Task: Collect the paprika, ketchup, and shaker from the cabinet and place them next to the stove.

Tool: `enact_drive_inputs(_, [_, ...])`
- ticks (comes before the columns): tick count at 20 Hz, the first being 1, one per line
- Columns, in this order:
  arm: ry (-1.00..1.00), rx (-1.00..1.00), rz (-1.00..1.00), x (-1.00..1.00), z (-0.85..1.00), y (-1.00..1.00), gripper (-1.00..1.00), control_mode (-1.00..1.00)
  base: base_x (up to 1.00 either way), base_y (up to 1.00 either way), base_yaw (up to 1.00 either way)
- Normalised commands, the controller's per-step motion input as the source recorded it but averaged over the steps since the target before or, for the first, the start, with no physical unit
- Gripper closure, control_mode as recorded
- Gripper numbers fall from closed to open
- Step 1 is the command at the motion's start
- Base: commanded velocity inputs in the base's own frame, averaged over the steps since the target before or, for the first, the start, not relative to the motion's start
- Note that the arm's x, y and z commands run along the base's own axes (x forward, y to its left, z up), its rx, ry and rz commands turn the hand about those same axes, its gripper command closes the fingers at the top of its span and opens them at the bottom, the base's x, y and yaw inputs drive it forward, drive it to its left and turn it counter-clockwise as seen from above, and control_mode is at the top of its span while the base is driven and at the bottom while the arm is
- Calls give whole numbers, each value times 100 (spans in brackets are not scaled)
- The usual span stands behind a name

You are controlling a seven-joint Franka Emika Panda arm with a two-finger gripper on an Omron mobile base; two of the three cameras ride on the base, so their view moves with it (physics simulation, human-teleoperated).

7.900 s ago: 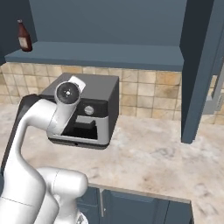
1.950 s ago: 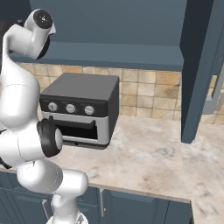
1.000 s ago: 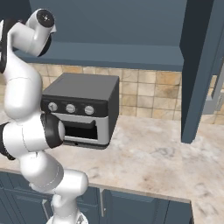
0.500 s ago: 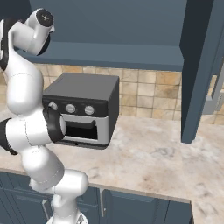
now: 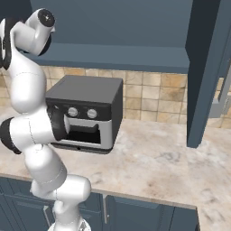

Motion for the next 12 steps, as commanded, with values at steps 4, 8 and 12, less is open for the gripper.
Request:
enact_drive_inputs(4, [0, 0, 3, 9, 0, 17, -100, -100, 0, 0, 0])
enact_drive_inputs(8, [1, 0, 3, 9, 0, 20, -100, -100, 0, 0, 0])
enact_drive_inputs(12, [0, 0, 3, 11, 0, 15, -100, -100, 0, 0, 0])
